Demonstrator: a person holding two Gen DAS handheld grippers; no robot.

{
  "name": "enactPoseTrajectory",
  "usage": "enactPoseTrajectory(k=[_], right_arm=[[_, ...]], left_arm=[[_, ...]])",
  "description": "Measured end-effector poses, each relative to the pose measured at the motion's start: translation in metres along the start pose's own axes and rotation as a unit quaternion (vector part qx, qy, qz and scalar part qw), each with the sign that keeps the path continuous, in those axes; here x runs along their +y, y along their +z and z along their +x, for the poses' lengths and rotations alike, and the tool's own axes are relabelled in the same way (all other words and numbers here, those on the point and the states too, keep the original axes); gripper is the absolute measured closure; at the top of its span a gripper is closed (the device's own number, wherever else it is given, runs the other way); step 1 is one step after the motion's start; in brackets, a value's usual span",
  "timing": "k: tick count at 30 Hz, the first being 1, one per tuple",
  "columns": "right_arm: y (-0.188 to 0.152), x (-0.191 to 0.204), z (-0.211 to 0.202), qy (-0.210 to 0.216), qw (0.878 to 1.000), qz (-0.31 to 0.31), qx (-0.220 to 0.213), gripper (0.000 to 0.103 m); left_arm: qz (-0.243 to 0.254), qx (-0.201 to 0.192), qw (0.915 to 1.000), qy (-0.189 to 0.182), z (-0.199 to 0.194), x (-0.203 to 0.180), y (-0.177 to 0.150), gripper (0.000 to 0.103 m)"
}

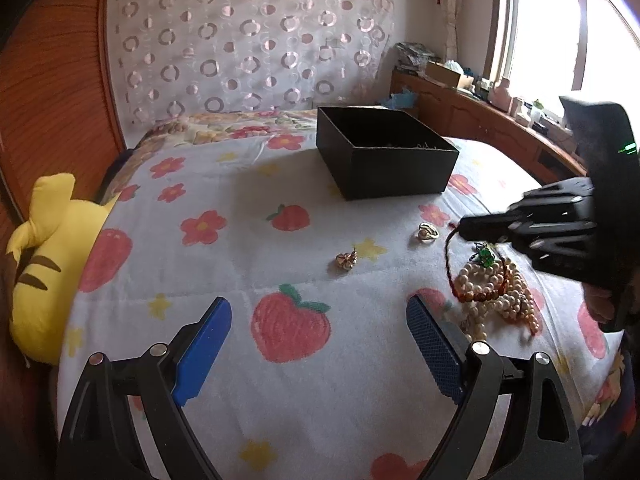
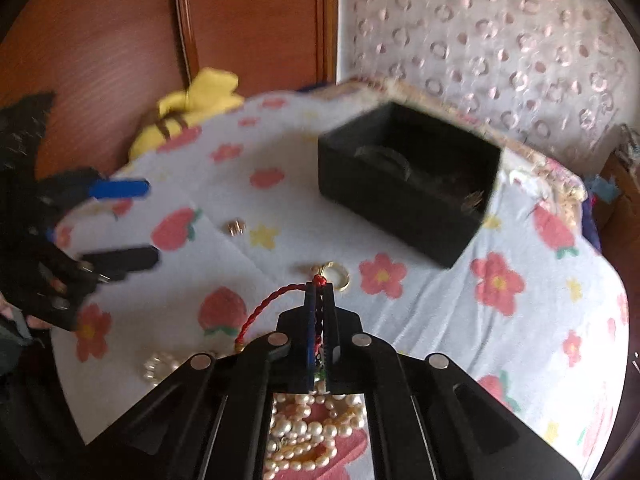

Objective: Organize jewelry
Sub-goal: 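Lift the red string bracelet with the right gripper while the left gripper grasps the gold flower earring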

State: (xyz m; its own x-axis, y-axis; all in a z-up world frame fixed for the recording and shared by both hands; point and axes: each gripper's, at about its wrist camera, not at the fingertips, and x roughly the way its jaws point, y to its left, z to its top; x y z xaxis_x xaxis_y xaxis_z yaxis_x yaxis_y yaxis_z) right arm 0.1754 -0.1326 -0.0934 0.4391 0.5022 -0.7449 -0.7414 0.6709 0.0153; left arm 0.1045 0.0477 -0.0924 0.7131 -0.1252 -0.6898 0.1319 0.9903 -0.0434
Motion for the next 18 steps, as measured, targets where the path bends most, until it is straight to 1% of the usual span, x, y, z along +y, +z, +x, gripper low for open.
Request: enactPoseTrajectory(k=[2, 5, 7, 12, 13, 15, 16, 18], right_arm=[[0.000, 0.000, -0.016, -0.006, 1.000, 0.002, -0.025, 0.099], [0.002, -0.001, -0.033, -0.019, 0.999, 0.002, -0.046, 0.099], [0.003, -0.005, -0.045, -0.030, 0.997, 0.012, -0.066, 0.099], [-0.001, -0.014, -0.063, -0.043, 0.995, 0.028, -0.089, 0.099], [-0.002, -0.016, -0.065, -0.044, 0.994, 0.030, -0.091, 0.099], [-0.003, -0.017, -0.066, -0.045, 0.994, 0.032, -0.092, 0.099], [-0.004, -0.017, -0.066, -0.047, 0.994, 0.033, -0.093, 0.099], [-0.005, -0.018, -0.065, -0.047, 0.994, 0.034, -0.092, 0.099]], left_arm=[[0.004, 0.003, 1.0000, -0.001, 0.003, -0.002, 0.004, 0.017], [0.010, 0.010, 0.9999, -0.008, 0.009, -0.005, 0.011, 0.017], [0.012, 0.015, 0.9998, -0.009, 0.013, -0.006, 0.016, 0.017], [0.017, 0.024, 0.9995, -0.009, 0.023, -0.007, 0.026, 0.018], [0.017, 0.028, 0.9994, -0.011, 0.026, -0.006, 0.027, 0.019], [0.016, 0.039, 0.9990, -0.016, 0.034, -0.006, 0.029, 0.035], [0.016, 0.046, 0.9986, -0.019, 0.038, -0.007, 0.030, 0.039], [0.017, 0.058, 0.9979, -0.023, 0.047, -0.008, 0.030, 0.057]])
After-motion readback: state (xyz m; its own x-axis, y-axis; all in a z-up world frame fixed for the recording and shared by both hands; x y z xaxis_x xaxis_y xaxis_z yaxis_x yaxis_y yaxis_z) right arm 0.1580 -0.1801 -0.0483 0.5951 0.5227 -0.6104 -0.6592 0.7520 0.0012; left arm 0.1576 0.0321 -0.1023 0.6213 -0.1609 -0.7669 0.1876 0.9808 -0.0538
